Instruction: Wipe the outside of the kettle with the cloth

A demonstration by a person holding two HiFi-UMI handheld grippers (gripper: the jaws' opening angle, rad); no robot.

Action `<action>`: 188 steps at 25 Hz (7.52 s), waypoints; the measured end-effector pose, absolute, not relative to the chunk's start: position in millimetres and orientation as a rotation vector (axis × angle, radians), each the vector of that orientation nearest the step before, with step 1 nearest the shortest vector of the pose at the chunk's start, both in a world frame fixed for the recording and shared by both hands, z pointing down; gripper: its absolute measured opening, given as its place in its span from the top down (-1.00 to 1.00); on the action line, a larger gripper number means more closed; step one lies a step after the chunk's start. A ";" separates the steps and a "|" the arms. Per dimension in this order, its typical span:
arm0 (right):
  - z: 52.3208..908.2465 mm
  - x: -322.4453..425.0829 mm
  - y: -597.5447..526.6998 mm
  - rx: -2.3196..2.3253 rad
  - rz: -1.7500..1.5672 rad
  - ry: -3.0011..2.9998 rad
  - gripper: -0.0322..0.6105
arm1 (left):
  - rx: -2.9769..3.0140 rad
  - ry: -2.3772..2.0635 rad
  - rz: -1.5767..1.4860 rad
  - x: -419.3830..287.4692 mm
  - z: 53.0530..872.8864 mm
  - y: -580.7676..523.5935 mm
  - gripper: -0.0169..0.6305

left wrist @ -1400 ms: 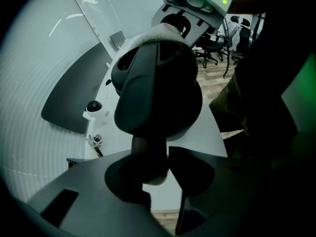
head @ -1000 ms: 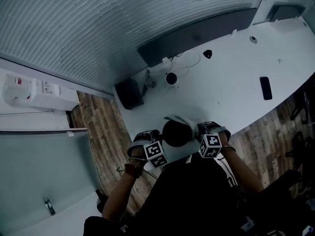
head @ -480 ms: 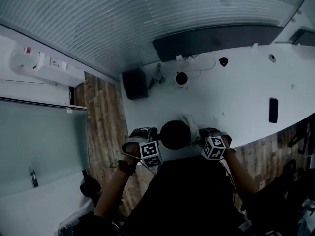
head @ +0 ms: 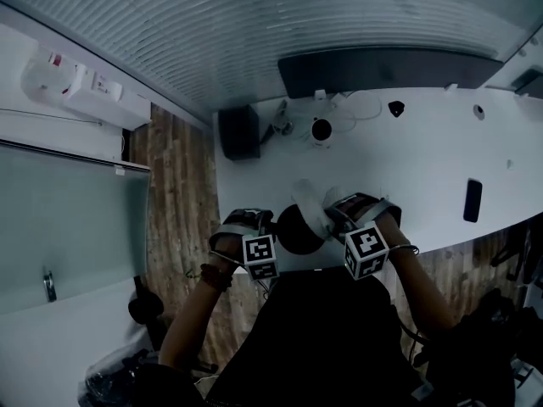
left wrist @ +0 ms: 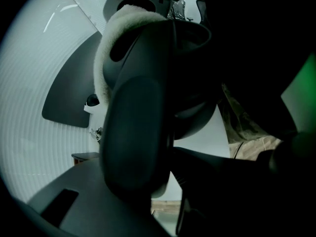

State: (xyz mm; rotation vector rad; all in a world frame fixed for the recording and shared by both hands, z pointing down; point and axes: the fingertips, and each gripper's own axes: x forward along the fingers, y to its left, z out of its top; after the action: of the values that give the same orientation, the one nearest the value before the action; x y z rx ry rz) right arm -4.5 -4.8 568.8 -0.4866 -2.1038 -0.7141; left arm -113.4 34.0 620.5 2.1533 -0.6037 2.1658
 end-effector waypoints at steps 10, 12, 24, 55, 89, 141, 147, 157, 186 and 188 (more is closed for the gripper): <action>575.4 -0.6 -11.4 -0.448 -0.556 -2.179 0.69 | 2.154 -0.554 2.189 -109.3 620.5 29.6 0.54; 578.2 0.7 -16.0 -0.433 -0.539 -2.175 0.69 | 2.153 -0.559 2.190 -109.3 620.6 28.0 0.54; 711.7 21.8 -6.6 -0.526 -0.485 -1.941 0.69 | 2.138 -0.530 2.225 -108.4 624.6 23.5 0.54; 672.0 -3.2 -39.8 -0.518 -0.351 -2.025 0.69 | 2.393 -0.305 2.181 -104.5 617.6 29.7 0.55; 699.5 3.8 -50.4 -0.218 0.213 -2.129 0.70 | 2.641 0.040 2.416 -53.2 620.3 -19.5 0.56; 542.1 -52.3 -49.1 -0.408 0.476 -2.701 0.70 | 2.558 0.088 2.397 -53.5 625.8 -26.6 0.56; 586.4 -57.2 -55.0 -0.357 0.660 -2.618 0.70 | 2.546 0.056 2.398 -55.9 626.8 -29.1 0.56; 677.1 -63.1 -60.9 -0.370 1.273 -2.348 0.70 | 2.536 0.052 2.395 -55.3 627.0 -28.5 0.56; 522.7 -24.7 -55.3 -0.308 0.809 -2.698 0.70 | 2.518 0.063 2.378 -57.7 627.5 -26.7 0.56; 549.2 -33.1 -47.3 -0.258 0.810 -2.624 0.70 | 2.505 0.075 2.366 -58.5 625.9 -24.5 0.57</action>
State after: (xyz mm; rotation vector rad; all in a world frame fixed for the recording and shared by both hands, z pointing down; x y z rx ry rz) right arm -33.1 -47.3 549.2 -0.2576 -2.6237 0.8100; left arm -58.5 -24.5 625.9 2.5049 0.0753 2.3659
